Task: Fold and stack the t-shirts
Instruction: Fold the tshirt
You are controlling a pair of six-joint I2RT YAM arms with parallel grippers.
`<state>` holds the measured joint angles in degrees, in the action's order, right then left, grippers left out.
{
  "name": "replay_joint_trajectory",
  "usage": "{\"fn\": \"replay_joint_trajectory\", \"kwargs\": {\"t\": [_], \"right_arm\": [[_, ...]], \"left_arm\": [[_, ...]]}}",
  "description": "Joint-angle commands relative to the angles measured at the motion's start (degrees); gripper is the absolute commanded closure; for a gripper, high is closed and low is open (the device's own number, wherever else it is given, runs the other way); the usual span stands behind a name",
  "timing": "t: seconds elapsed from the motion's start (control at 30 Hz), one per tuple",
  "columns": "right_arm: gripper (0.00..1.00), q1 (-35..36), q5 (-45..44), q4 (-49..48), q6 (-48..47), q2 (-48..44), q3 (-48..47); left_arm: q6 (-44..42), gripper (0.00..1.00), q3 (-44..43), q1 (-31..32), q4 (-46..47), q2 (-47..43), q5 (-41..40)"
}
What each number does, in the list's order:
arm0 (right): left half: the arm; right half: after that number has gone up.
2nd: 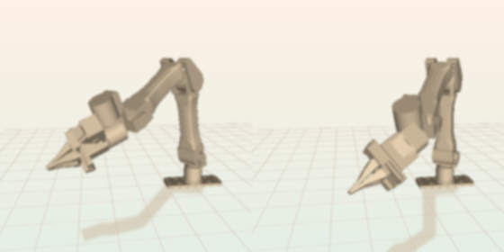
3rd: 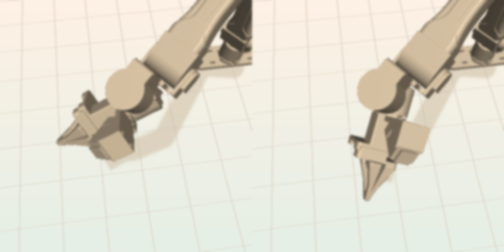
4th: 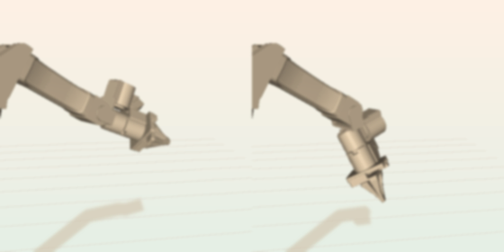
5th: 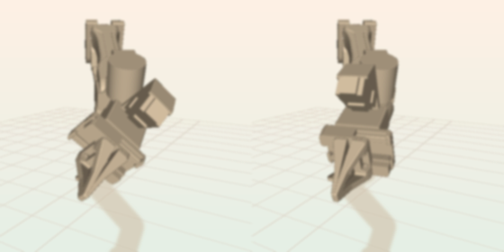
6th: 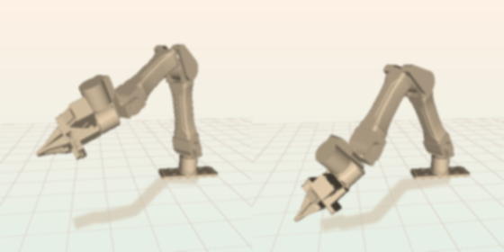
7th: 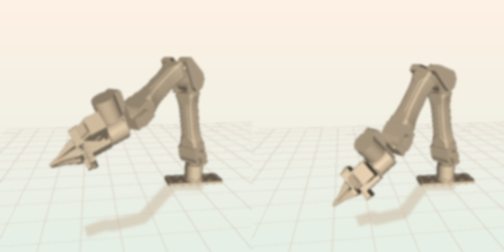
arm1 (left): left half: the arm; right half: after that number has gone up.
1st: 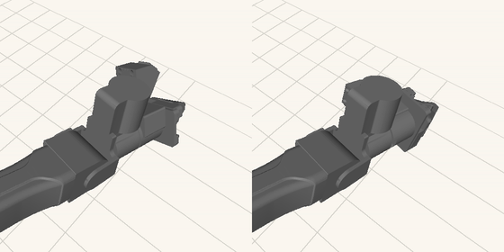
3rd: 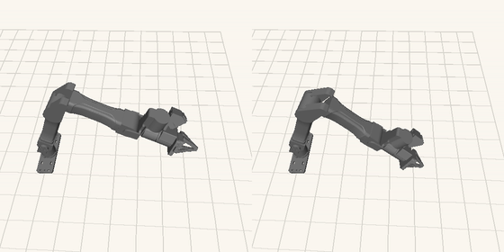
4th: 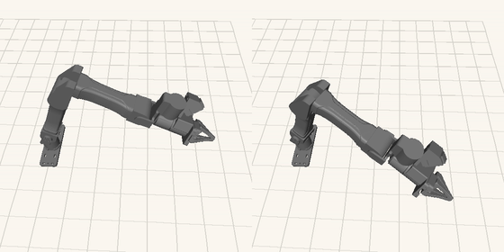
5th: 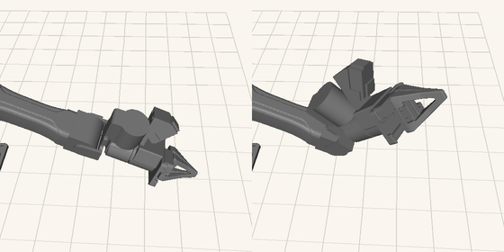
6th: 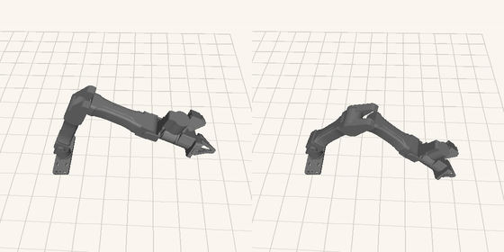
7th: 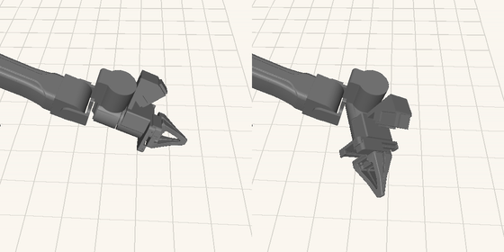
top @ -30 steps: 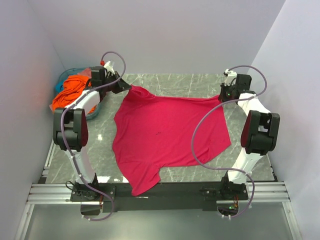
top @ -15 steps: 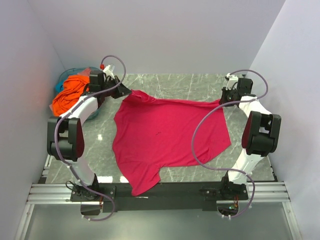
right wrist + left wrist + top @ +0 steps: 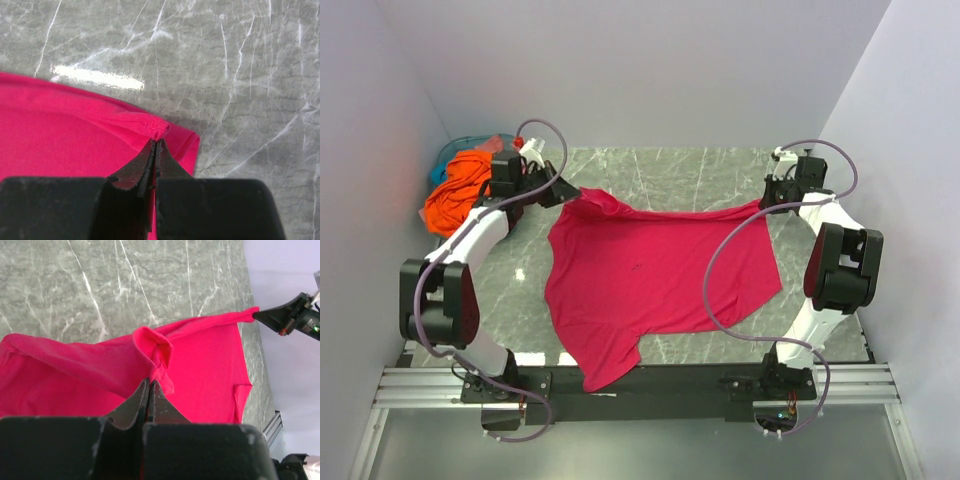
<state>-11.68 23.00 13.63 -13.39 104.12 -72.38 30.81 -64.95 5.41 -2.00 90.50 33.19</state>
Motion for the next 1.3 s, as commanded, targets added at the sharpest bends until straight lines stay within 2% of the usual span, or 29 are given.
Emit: {"fn": "replay_joint_trajectory", "kwargs": {"t": [0.0, 0.37, 0.67, 1.27], "right_arm": [[1.00, -0.5, 0.6, -1.0, -0.8, -1.0, -2.5], [1.00, -0.4, 1.3, 0.1, -1.6, 1.4, -6.0], [1.00, -0.4, 0.4, 0.3, -2.2, 2.9, -6.9], [1.00, -0.4, -0.1, 0.9, -2.9, 3.2, -6.5]], "left_arm": [[-0.7, 1.00, 1.8, 0.2, 0.9, -3.9, 1.5], [0.0, 0.99, 2.0, 0.3, 1.0, -3.9, 2.1], [0.8, 1.00, 3.2, 0.3, 1.5, -7.3, 3.5], [0.6, 0.99, 7.6, 1.3, -0.6, -10.5, 0.5]]}}
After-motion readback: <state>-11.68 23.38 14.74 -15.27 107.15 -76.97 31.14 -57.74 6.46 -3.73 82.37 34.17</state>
